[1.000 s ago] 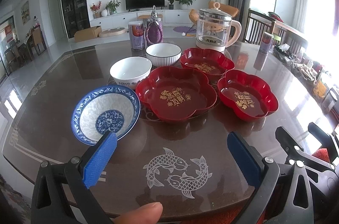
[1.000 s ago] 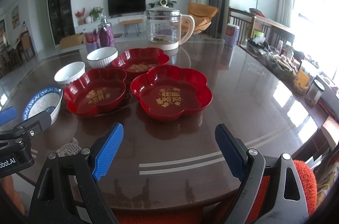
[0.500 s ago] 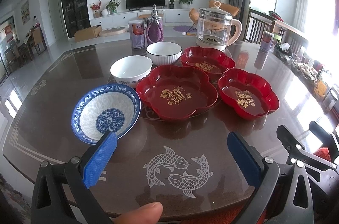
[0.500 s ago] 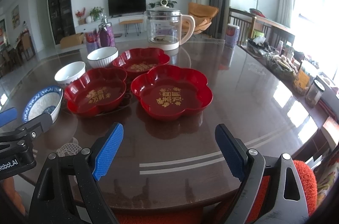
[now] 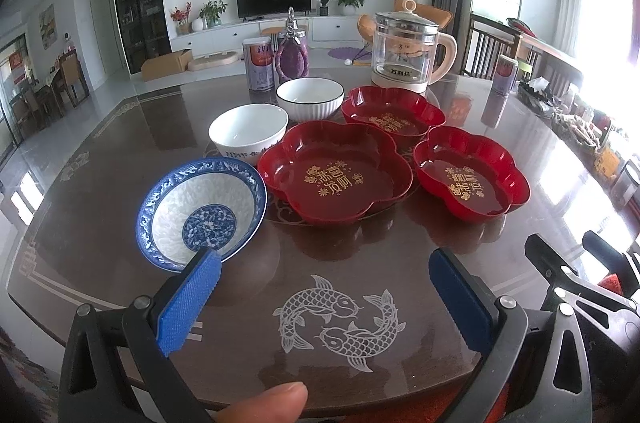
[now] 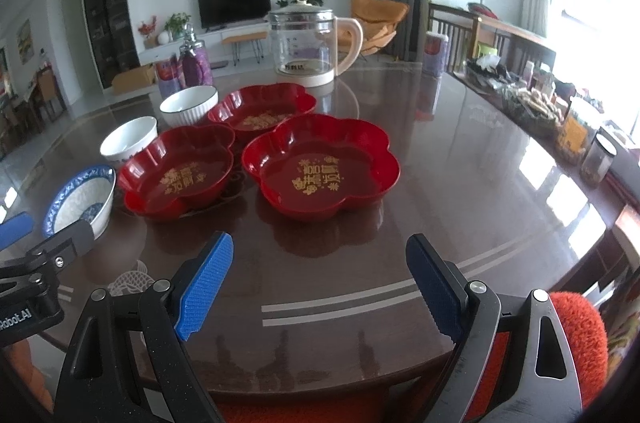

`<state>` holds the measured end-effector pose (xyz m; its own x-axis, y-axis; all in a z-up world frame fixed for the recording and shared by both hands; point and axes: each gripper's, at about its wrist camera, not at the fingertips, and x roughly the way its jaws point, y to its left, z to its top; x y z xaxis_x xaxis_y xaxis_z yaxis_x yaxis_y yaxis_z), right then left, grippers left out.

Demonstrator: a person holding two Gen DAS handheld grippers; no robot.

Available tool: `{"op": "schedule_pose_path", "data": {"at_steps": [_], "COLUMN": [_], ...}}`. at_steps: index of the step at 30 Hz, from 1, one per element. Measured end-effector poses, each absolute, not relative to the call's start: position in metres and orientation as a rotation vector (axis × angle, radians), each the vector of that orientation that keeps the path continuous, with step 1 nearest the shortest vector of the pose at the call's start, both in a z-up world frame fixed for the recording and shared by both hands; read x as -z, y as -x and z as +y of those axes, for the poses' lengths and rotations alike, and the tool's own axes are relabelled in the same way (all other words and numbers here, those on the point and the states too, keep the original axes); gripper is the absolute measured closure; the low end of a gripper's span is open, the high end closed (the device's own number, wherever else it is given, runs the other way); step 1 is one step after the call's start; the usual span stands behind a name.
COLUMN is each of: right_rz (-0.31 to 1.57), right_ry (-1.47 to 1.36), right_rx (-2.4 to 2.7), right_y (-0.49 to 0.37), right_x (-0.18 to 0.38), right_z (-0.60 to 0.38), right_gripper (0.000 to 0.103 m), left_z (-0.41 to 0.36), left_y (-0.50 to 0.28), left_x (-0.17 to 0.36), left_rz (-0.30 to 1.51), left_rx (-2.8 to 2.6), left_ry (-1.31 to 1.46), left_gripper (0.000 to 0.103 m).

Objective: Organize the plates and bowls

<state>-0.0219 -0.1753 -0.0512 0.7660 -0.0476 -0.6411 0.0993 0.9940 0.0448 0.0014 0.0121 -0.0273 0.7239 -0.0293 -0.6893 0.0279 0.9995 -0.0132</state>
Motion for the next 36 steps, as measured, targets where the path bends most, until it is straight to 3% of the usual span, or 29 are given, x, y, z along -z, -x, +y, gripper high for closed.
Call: {"op": "schedule_pose_path", "data": {"at_steps": [36], "right_rz": [0.702], "right_ry": [-0.092], "right_rx": [0.095], "right_y": [0.022], "right_x": [0.058], "right_z": [-0.18], "right_gripper": [0.012], "left_z": [0.013], "left_y": [-0.003], "left_x": [0.042], "left_rz": [0.793], "left_rx": [-0.026], "left_ry": [-0.053], "left_gripper": [0.0]}}
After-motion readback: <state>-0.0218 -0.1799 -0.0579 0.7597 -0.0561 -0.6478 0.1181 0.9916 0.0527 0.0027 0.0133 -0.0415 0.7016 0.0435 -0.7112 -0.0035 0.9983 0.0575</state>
